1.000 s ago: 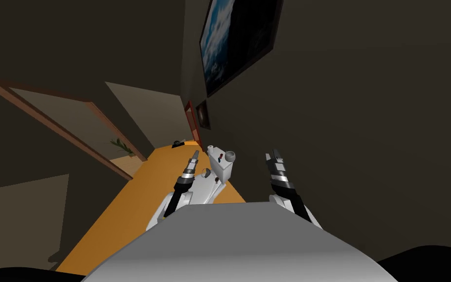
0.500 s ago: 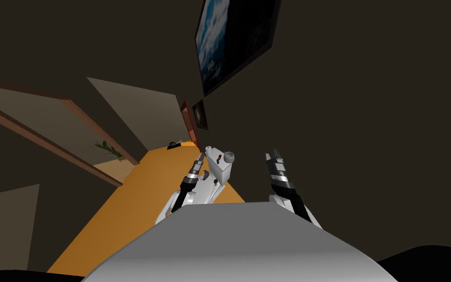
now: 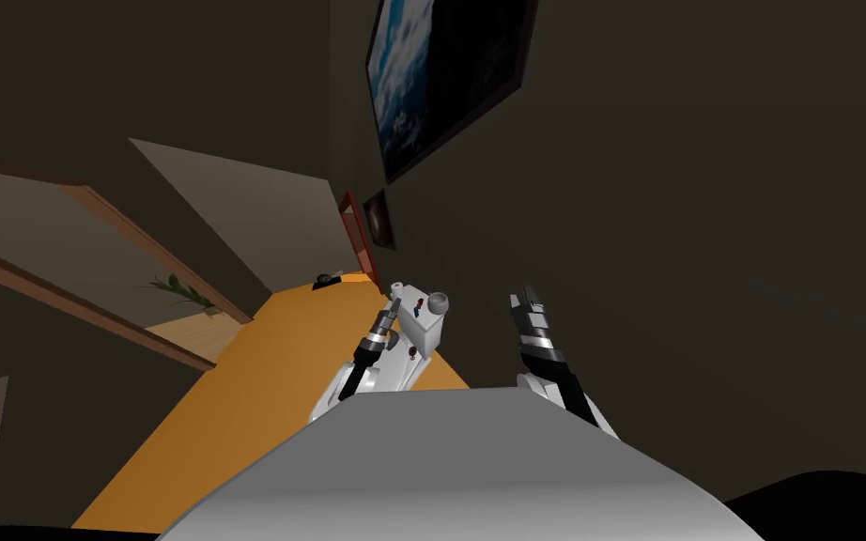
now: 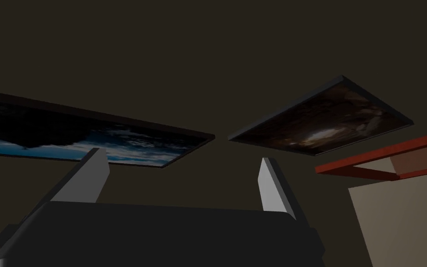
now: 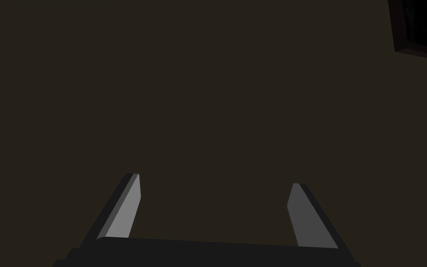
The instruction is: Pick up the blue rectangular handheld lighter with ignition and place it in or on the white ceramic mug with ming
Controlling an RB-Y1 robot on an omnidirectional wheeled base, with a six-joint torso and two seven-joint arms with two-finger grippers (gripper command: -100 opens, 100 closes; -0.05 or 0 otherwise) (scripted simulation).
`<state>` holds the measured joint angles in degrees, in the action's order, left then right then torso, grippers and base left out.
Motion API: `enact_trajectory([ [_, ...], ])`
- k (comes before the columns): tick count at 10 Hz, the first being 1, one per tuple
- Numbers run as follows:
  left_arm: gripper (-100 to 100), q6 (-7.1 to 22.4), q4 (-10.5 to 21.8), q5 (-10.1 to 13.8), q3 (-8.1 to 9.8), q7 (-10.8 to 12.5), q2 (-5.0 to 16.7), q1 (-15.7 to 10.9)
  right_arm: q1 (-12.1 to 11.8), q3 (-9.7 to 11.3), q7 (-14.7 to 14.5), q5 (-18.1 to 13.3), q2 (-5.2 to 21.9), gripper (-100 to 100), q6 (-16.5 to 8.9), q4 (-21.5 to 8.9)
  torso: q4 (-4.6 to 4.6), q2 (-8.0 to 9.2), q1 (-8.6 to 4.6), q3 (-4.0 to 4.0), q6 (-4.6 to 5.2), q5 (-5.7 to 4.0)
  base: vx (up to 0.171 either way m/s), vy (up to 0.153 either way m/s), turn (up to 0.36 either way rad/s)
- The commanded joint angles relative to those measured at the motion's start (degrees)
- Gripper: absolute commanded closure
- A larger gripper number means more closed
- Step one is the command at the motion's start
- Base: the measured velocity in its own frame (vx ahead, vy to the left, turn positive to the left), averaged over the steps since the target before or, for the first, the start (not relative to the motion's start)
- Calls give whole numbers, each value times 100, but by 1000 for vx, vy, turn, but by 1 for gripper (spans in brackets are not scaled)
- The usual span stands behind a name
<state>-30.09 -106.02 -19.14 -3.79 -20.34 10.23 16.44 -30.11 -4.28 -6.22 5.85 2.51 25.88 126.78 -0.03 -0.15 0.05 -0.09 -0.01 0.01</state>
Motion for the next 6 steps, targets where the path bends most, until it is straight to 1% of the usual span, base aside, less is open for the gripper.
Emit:
enact_trajectory([
  [1, -100, -58, 174, -125, -74, -156, 28, -10, 0, 0, 0, 0, 0, 0, 0, 0, 0, 0, 0, 0, 0, 0, 32, 19, -75],
  [6, -100, -153, 832, -505, -245, -590, 256, -242, 0, 0, 0, 0, 0, 0, 0, 0, 0, 0, 0, 0, -1, 0, 35, 21, -86],
])
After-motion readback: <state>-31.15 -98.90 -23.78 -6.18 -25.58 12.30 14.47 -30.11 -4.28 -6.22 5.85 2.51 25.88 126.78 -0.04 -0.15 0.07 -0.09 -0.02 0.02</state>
